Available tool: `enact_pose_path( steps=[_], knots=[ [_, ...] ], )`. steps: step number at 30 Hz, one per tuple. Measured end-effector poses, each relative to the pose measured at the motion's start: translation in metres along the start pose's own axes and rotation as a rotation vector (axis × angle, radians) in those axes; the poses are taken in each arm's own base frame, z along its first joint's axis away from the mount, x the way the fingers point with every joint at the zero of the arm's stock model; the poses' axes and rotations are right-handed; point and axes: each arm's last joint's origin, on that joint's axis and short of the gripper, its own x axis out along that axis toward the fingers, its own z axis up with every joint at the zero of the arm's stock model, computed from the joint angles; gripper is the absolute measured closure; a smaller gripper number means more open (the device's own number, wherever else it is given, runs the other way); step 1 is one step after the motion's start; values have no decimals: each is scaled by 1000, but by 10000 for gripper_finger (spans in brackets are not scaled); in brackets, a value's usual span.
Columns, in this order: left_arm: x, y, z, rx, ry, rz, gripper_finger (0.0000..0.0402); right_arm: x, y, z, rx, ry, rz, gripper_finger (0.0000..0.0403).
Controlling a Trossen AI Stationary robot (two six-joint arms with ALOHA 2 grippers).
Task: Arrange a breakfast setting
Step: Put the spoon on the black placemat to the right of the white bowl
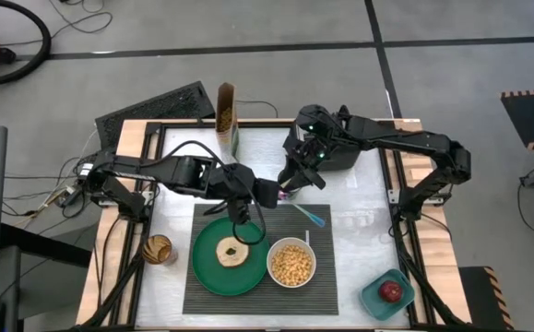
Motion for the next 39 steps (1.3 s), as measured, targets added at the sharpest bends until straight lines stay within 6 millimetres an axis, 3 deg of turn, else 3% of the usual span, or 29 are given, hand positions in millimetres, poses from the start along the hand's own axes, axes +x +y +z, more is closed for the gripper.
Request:
enact_pose_path(
  steps=[9,18,23,31,39],
  knots=[
    [0,0,-1,-4,5,5,401,0,0,0,-5,-4,-3,256],
    [0,3,-2,-3,2,37,401,1,1,0,-4,-1,3,305],
    [0,3,-2,3,0,39,401,3,4,0,-37,3,7,380],
    [0,3,0,-46,-42,47,393,9,9,-1,-64,16,20,383],
    [-4,9,12,-195,-91,80,323,0,1,0,-24,-2,2,383]
  ],
)
